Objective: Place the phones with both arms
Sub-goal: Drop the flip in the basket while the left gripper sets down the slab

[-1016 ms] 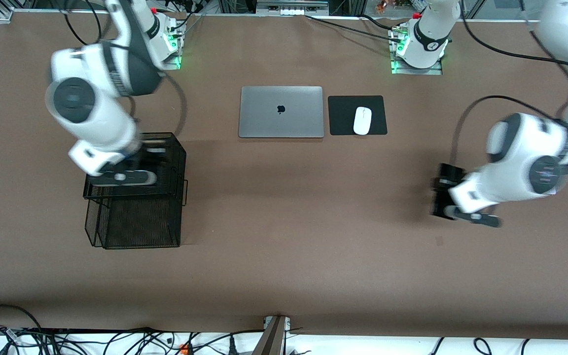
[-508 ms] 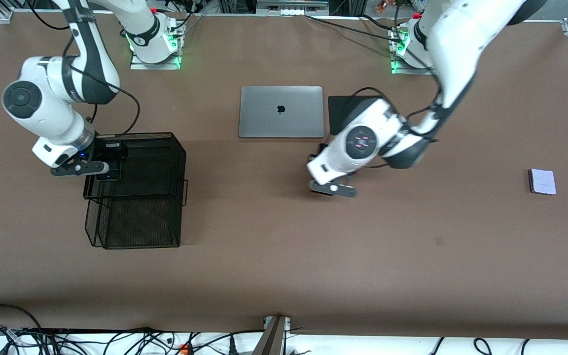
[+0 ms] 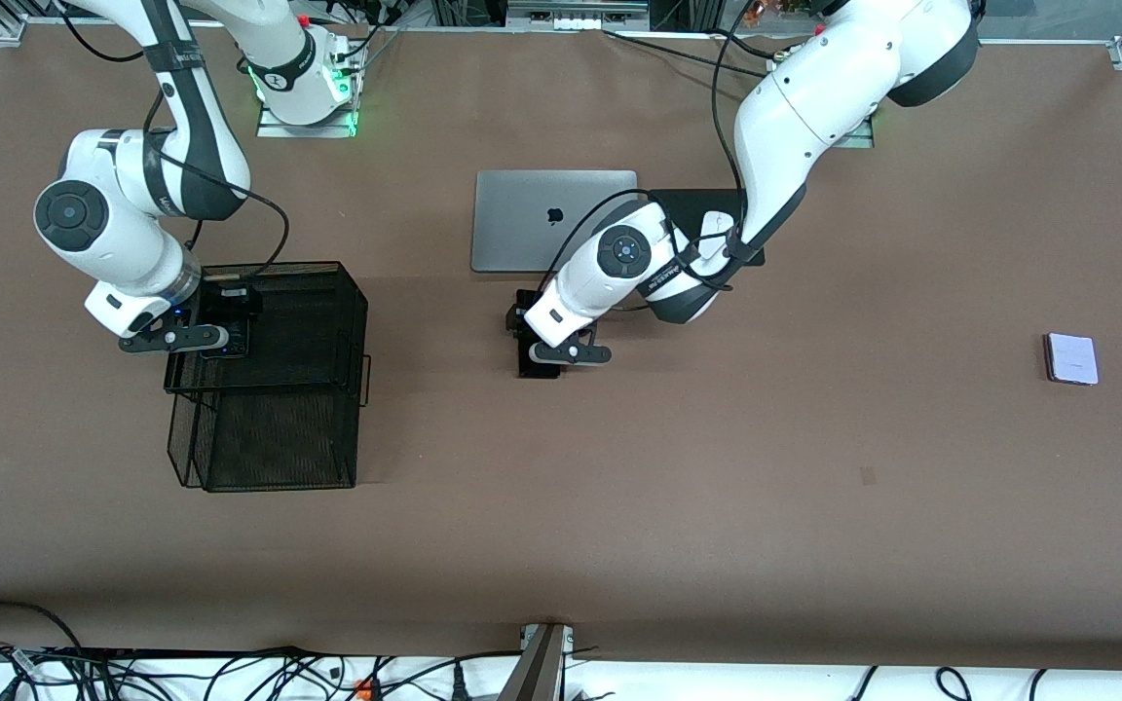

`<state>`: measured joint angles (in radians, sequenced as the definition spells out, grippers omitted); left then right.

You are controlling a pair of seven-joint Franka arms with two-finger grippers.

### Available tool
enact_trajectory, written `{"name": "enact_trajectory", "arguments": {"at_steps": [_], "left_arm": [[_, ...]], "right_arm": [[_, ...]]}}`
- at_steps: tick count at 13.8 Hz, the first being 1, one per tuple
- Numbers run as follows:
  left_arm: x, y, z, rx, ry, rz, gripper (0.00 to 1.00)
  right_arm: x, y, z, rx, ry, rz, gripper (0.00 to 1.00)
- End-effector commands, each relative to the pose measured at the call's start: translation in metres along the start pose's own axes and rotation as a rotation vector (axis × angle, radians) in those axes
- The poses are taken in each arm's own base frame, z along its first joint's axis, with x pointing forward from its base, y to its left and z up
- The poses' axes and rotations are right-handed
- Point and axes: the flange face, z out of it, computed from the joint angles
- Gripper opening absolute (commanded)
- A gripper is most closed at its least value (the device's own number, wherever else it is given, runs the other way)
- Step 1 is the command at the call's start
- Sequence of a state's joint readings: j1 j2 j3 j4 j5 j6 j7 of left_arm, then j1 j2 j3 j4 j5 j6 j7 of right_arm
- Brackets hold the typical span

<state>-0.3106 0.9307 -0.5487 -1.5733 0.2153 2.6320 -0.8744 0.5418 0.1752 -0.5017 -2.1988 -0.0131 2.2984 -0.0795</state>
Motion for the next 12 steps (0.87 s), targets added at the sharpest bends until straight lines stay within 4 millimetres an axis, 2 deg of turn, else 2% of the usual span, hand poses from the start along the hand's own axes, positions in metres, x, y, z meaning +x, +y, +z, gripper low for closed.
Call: {"name": "enact_trajectory", "arguments": {"at_steps": [1,2,3,5,6,8,9,10,12], "left_arm": [[0.016,0.002,-0.020,-0.008,0.033,-0.011,1.00],[0.020,0.002,-0.033,-0.004,0.044,-0.011,1.00],[0.032,-0.008,-0.052,0.029,0.040,-0.027,1.00],[0.046,-0.015,-0.107,0.138,0.018,-0.039,1.00],[0.051,-0.024,-0.138,0.220,0.000,-0.045,1.00],[0.060,-0.053,-0.185,0.370,-0.043,-0.060,1.00],[0.061,-0.067,-0.199,0.452,-0.058,-0.050,1.00],[0.063,-0.084,-0.213,0.564,-0.059,-0.038,1.00],[0.074,-0.125,-0.239,0.794,-0.051,0.027,1.00]], "right_arm": [[0.005,0.010,-0.013,0.014,0.023,0.006,0.93],[0.008,0.011,-0.018,0.014,0.034,0.010,1.00],[0.012,0.012,-0.027,0.014,0.036,0.010,1.00],[0.026,0.012,-0.060,0.015,0.024,0.006,1.00],[0.032,0.011,-0.081,0.016,0.017,0.003,1.00],[0.042,-0.002,-0.117,0.019,0.006,-0.018,1.00],[0.047,-0.019,-0.136,0.028,0.013,-0.037,1.00],[0.055,-0.039,-0.142,0.044,0.010,-0.017,1.00],[0.069,-0.099,-0.155,0.073,0.009,0.035,1.00]]}}
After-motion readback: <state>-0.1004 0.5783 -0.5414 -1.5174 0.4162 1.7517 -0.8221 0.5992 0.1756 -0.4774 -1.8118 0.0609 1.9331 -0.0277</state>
